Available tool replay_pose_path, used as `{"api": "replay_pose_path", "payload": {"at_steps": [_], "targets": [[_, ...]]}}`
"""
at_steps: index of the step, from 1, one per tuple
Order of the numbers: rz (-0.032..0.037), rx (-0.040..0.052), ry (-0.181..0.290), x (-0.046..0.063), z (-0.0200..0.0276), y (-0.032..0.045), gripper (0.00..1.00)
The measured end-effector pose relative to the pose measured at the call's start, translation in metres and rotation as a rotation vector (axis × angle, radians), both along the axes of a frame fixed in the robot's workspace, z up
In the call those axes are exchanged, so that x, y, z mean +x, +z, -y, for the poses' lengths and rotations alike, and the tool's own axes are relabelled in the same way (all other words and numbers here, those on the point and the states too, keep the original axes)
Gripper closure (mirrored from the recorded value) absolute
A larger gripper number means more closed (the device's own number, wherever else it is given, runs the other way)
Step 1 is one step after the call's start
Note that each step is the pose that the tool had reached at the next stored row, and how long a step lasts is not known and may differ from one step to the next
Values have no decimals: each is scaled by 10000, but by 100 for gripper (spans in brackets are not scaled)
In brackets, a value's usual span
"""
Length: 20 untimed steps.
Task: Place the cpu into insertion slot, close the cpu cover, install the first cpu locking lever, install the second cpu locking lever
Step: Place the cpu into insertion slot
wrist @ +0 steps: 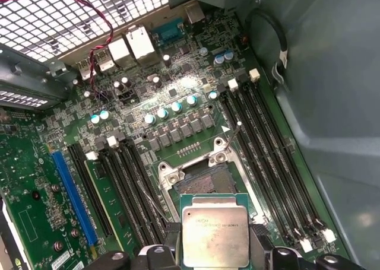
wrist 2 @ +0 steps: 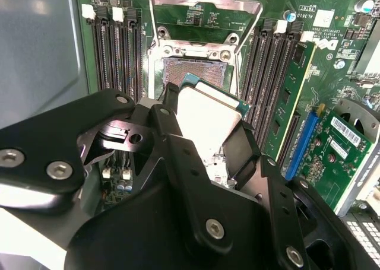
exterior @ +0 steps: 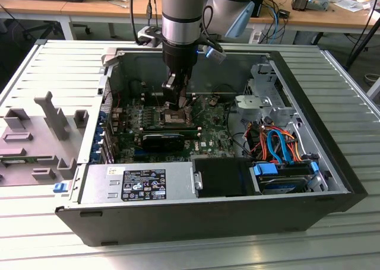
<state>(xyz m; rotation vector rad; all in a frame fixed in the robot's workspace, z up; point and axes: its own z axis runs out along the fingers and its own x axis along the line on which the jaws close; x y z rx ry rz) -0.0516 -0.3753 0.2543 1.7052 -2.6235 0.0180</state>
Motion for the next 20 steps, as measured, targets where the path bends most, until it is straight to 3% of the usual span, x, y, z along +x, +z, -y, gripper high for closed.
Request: {"api": "replay_pose_path", "payload": {"at_steps": [20], "targets": [[1, 0, 402, 0, 0, 0, 46]]}}
